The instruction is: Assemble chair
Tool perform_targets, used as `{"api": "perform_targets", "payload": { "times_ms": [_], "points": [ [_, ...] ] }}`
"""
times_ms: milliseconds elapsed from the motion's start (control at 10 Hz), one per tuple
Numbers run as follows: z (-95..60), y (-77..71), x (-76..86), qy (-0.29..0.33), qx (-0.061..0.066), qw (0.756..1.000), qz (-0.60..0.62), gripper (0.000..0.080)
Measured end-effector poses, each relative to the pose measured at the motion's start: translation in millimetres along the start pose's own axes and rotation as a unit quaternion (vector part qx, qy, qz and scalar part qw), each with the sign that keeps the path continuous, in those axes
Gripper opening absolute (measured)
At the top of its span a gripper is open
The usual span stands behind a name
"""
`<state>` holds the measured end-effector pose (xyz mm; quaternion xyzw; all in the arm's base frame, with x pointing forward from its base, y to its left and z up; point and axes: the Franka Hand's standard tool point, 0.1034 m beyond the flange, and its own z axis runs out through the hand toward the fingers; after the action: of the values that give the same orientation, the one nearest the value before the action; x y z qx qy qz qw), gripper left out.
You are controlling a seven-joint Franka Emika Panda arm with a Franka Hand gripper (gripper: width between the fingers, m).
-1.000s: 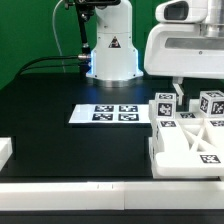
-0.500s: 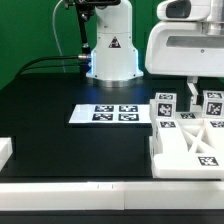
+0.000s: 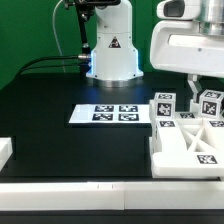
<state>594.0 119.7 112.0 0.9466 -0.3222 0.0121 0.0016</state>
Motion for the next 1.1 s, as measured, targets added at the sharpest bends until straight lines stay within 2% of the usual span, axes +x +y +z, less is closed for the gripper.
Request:
{"api": "perform_targets", "payload": {
  "times_ms": [100, 300, 400, 500, 600, 700, 800, 900, 1000, 1100],
  "points": [
    [-0.4, -0.7, -1.1, -0.001, -0.001, 0.998, 0.061, 0.0281],
    [1.3, -2.1, -5.7, 0.0, -0.001, 0.975, 0.221, 0.0281],
    [1.4, -3.3, -5.8, 0.0, 0.002, 0.963, 0.271, 0.0281],
    [0.8, -6.5, -4.7, -0.001, 0.013, 0.938, 0.345, 0.0281],
    [0.8, -7.3, -4.0, -0.001, 0.018, 0.92, 0.391, 0.0281],
    [1.0, -7.0, -3.5, 0.0, 0.019, 0.916, 0.401, 0.0281],
    [0.9, -7.2, -3.6, -0.003, 0.02, 0.901, 0.432, 0.0281],
    [1.1, -7.2, -3.7, -0.003, 0.02, 0.902, 0.432, 0.0281],
    [1.1, -7.2, -3.7, -0.002, 0.02, 0.907, 0.42, 0.04],
    [1.5, -7.3, -4.5, -0.002, 0.019, 0.915, 0.404, 0.0552]
  ]
}}
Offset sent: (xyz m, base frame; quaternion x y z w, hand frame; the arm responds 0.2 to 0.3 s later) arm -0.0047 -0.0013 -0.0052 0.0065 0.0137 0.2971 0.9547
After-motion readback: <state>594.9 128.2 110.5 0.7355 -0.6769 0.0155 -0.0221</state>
